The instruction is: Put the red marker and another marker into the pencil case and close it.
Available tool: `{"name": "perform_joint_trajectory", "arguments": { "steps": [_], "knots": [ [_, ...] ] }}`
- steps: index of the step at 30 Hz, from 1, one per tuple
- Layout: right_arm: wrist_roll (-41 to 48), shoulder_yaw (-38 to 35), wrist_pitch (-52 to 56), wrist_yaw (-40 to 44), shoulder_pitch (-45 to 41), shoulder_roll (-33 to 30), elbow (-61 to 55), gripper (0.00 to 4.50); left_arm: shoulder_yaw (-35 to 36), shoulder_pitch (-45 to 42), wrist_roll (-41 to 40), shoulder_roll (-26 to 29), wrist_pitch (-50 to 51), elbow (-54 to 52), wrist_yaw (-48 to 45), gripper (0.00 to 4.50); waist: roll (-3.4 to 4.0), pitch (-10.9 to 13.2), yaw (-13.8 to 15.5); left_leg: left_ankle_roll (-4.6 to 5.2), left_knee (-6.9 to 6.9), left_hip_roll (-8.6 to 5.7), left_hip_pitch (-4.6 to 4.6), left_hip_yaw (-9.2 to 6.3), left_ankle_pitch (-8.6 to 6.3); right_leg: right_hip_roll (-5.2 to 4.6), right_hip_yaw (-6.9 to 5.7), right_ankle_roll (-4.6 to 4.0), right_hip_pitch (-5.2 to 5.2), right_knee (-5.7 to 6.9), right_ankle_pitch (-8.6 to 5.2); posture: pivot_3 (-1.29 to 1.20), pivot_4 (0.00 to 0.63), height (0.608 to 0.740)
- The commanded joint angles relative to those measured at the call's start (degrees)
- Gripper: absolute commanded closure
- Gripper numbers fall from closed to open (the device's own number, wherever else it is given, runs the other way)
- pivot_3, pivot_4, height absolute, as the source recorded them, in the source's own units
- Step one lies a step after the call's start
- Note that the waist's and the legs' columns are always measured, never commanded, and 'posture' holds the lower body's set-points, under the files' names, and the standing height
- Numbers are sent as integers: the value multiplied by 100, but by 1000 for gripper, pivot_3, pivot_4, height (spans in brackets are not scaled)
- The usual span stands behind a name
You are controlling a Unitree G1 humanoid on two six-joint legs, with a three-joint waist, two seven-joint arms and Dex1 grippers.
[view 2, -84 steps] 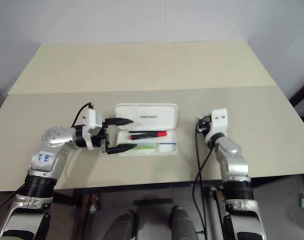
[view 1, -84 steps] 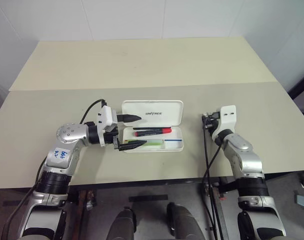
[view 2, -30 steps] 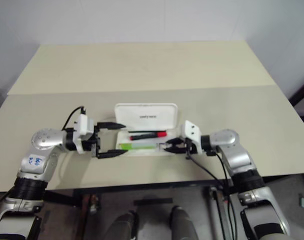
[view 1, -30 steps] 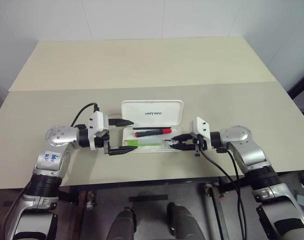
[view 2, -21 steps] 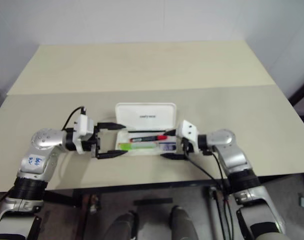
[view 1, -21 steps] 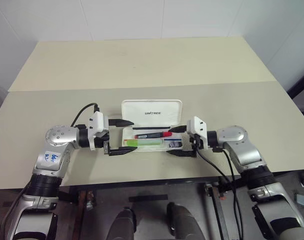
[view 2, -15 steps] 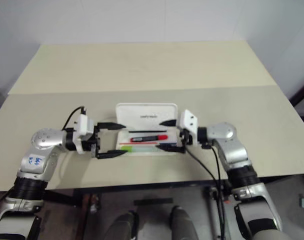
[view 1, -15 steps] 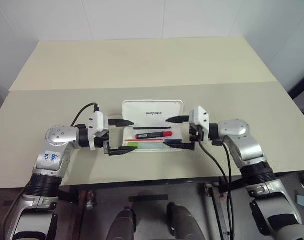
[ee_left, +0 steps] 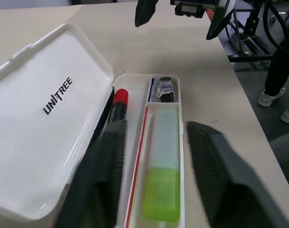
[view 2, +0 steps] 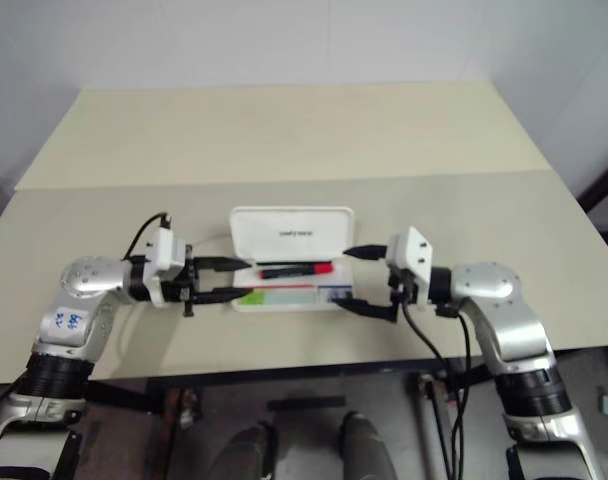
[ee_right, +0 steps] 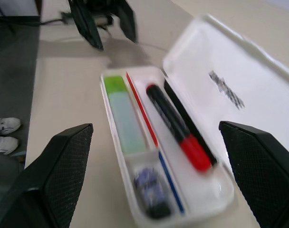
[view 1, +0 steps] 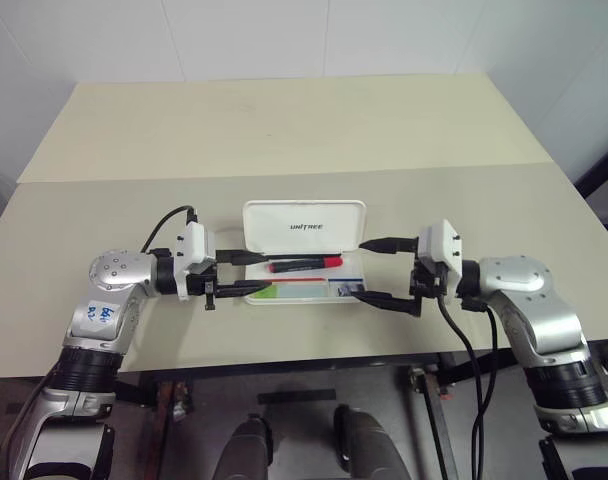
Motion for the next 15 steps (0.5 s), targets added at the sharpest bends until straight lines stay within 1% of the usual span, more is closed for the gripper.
{"name": "perform_joint_trajectory", "arguments": {
  "steps": [1, 2, 3, 10, 15],
  "knots": [
    [138, -239, 13, -176, 146, -86, -369, 0, 405, 136, -81, 128, -107, 22, 180, 3939, 0, 0, -3, 0, 0, 0, 0, 0, 0, 0, 1, 0, 0, 1, 0, 0, 150, 740],
    [130, -254, 0, -214, 193, -96, -393, 0, 502, 178, -61, 128, -147, 55, 288, 4285, 0, 0, 0, 0, 0, 1, 1, 0, 0, 0, 1, -1, -1, 2, 0, 0, 150, 740],
    [129, -262, -8, -239, 222, -106, -410, 0, 556, 205, -50, 125, -169, 66, 357, 4493, 0, 0, 3, 0, 0, 1, 1, -1, 0, 0, 0, -1, 0, 2, -1, 0, 150, 740],
    [189, -493, -154, -287, 305, -137, -339, 0, 1284, 386, -294, -20, 99, 275, 1193, 4493, 0, 0, 14, 0, 6, -3, -1, -2, 0, -6, -1, 1, 1, 1, 0, 0, 150, 740],
    [255, -552, -245, -170, 200, -157, -264, 0, 1401, 236, -153, -75, 182, 542, 1688, 4493, -1, 0, 15, 0, 6, -3, 0, -2, 0, -5, -2, 1, 2, 2, 0, 0, 150, 740]
  ]
}}
